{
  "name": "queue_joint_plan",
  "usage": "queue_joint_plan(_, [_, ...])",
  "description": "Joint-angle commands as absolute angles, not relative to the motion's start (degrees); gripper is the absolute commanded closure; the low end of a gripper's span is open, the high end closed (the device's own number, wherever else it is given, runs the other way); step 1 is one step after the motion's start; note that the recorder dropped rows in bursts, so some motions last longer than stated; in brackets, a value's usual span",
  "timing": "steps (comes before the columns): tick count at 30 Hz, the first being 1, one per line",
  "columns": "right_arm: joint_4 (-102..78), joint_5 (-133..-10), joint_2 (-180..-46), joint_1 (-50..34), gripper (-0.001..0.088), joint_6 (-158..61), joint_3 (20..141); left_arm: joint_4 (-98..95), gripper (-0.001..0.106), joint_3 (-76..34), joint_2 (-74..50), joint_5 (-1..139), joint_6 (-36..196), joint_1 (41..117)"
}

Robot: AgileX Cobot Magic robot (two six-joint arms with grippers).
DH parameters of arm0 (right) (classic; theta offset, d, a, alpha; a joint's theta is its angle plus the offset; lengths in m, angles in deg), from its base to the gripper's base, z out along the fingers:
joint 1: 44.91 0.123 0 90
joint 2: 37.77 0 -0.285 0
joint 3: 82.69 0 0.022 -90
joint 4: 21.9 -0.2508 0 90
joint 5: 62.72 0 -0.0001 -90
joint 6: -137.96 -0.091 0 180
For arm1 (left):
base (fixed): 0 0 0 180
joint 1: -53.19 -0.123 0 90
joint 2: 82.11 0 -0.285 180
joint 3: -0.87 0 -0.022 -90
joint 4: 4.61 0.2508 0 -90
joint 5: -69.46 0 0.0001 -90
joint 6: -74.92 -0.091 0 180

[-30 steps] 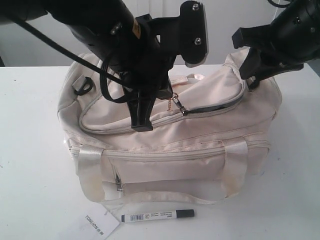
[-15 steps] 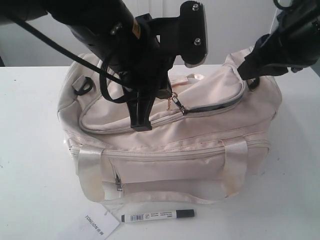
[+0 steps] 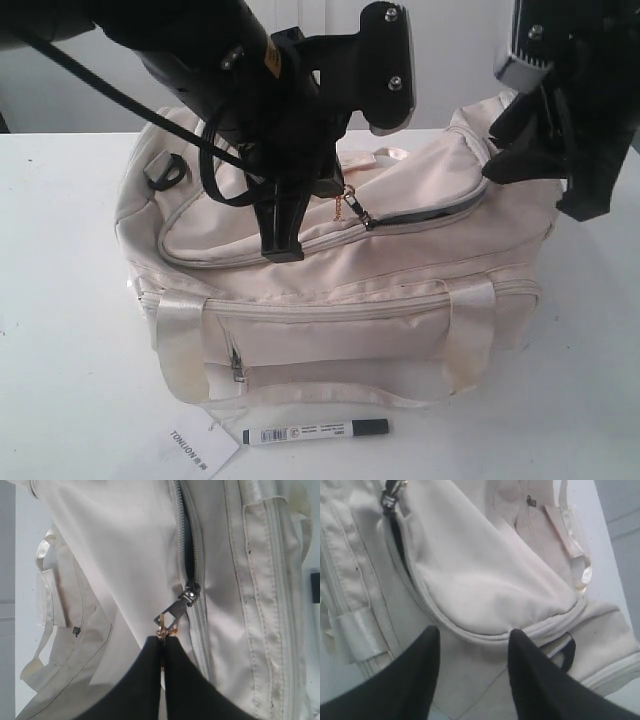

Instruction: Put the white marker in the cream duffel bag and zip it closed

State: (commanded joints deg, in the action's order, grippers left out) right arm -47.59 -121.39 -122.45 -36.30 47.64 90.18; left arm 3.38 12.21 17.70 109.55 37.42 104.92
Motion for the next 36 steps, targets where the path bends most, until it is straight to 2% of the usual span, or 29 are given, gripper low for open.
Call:
queue_joint_plan(9, [-47.7, -115.2, -122.5, -36.0, 0.0412, 61.2, 83.1, 3.4, 0.105, 12.2, 17.7, 109.7, 37.4, 104.9])
queue_joint_plan(22, [-49.9, -111.6, -122.3, -31.0, 0.0412, 61.7, 81.9, 3.4, 0.105, 12.2, 17.7, 109.6, 37.4, 104.9])
queue_joint_plan(32, [-53.9, -102.5, -124.3, -30.6, 0.042, 63.1, 76.6, 3.4, 0.105, 12.2, 17.7, 109.3, 37.4, 104.9])
queue_joint_plan(35, [-56.2, -102.1, -125.1, -30.6, 0.0459, 63.1, 76.6, 3.4, 0.105, 12.2, 17.7, 109.3, 37.4, 104.9])
queue_joint_plan(36, [-56.2, -102.1, -125.1, -30.6, 0.0501, 63.1, 76.6, 3.4, 0.105, 12.2, 17.7, 109.3, 37.4, 104.9])
